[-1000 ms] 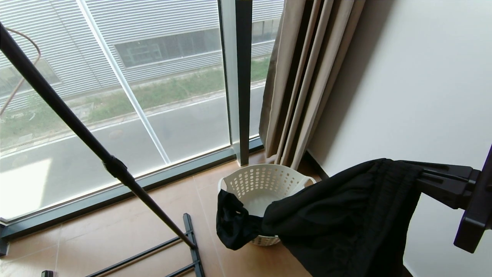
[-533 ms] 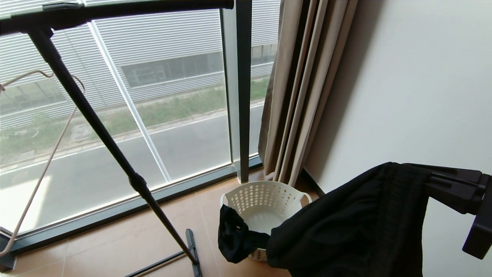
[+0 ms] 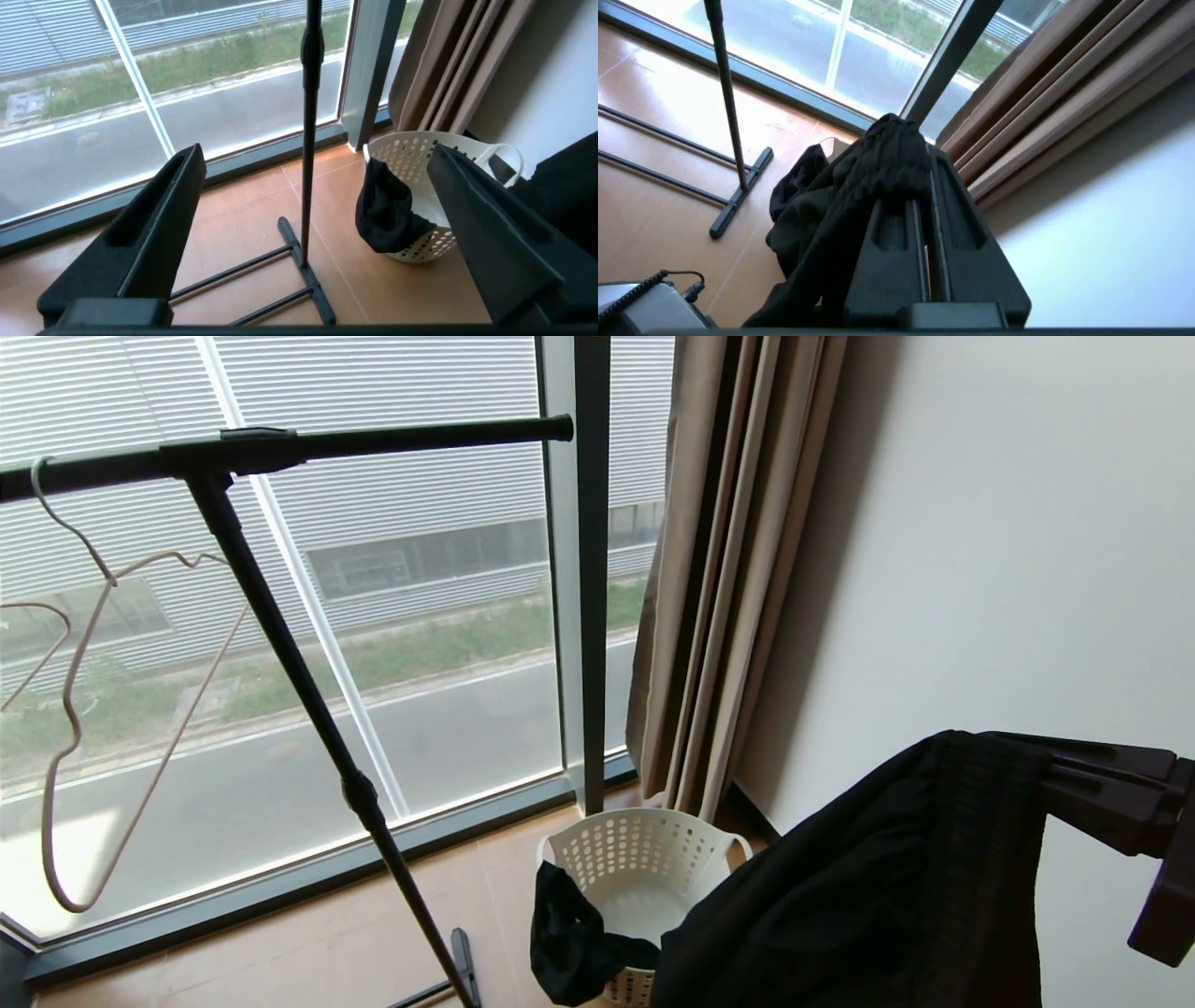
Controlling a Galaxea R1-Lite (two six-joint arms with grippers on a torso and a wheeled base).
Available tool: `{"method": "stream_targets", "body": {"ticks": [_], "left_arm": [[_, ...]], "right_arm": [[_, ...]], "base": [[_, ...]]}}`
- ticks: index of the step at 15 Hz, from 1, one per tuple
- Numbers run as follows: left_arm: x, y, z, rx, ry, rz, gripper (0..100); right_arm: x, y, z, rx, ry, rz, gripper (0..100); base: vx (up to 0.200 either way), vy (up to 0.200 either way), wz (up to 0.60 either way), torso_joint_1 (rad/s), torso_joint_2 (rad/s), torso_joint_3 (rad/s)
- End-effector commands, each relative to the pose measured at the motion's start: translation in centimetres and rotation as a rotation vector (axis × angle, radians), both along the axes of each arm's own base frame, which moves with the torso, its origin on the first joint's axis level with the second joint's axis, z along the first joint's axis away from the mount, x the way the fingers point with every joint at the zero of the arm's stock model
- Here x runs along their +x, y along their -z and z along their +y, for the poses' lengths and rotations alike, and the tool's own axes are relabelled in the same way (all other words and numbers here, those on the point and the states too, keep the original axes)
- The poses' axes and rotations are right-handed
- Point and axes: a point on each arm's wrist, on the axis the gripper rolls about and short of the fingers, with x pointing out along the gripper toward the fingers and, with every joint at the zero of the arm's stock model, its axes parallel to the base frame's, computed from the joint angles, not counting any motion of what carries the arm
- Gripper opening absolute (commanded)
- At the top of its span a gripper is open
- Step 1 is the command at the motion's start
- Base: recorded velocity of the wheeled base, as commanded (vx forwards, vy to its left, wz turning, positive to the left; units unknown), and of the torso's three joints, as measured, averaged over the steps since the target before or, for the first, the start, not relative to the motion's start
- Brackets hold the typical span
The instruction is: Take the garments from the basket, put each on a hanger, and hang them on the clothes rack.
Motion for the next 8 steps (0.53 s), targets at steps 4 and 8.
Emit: {"method": "stream_targets", "body": {"ticks": [4, 8], "left_arm": [[0.00, 0.00, 0.00, 0.000, -0.001, 0.000, 100], [0.00, 0.00, 0.00, 0.000, -0.001, 0.000, 100]], "right_arm": [[0.10, 0.29, 0.08, -0.010, 0.001, 0.009, 0], [0.03, 0.38, 0.02, -0.011, 0.001, 0.010, 0]], "base": [[0.000, 0.000, 0.00, 0.094, -0.25, 0.040], [0.000, 0.000, 0.00, 0.211, -0.55, -0.154]]}}
